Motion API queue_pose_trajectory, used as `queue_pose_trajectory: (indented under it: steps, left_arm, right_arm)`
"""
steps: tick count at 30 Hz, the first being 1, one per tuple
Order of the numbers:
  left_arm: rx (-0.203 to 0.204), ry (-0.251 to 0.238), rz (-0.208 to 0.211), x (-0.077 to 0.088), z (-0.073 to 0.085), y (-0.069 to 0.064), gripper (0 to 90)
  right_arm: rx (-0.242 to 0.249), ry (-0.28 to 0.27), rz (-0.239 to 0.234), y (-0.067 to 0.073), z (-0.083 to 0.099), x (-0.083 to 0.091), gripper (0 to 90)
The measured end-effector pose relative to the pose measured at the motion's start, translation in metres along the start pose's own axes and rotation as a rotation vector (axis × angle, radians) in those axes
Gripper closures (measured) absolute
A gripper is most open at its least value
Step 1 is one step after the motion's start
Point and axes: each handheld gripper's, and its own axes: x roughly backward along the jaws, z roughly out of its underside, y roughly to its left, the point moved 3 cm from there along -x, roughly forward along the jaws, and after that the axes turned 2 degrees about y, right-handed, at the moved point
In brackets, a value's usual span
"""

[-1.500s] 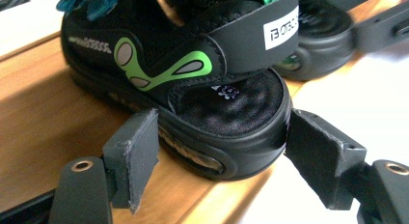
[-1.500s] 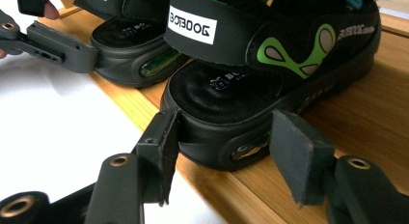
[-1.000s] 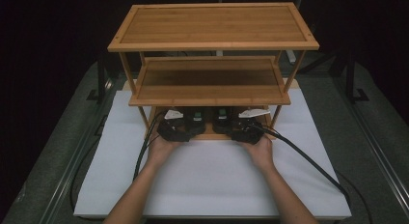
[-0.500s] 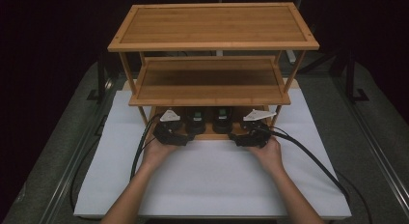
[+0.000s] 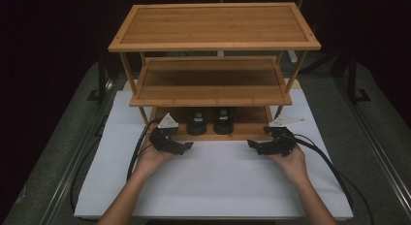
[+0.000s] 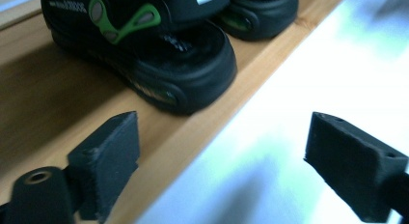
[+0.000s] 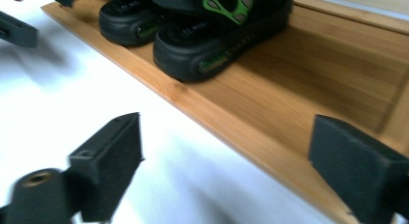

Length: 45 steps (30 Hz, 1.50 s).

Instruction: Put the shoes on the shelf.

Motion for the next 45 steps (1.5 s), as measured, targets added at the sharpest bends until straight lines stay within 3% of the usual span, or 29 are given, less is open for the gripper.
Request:
queue_pose_trajectory:
  steps: [5,9,22,24,45]
  left_arm:
    - [0.005,0.006,-0.011,0.015,0.007,-0.001,1.4]
    - [0.005,0.001,-0.017,0.028,0.016,0.0,1.1]
    - [0.034,-0.007,-0.064,0.068,0.055,0.002,1.1]
    - [0.04,-0.004,-0.074,0.074,0.062,0.002,1.1]
    - [0.075,0.042,-0.147,0.112,0.128,-0.004,1.1]
  right_arm:
    - [-0.032,-0.002,0.004,-0.009,0.014,0.018,1.7]
    - [-0.051,-0.032,0.033,-0.018,0.028,0.033,0.7]
    - [-0.073,-0.025,0.085,-0.025,0.064,0.066,0.7]
    - [-0.067,-0.013,0.104,-0.025,0.068,0.069,0.7]
    - [-0.054,0.065,0.13,-0.024,0.087,0.075,0.7]
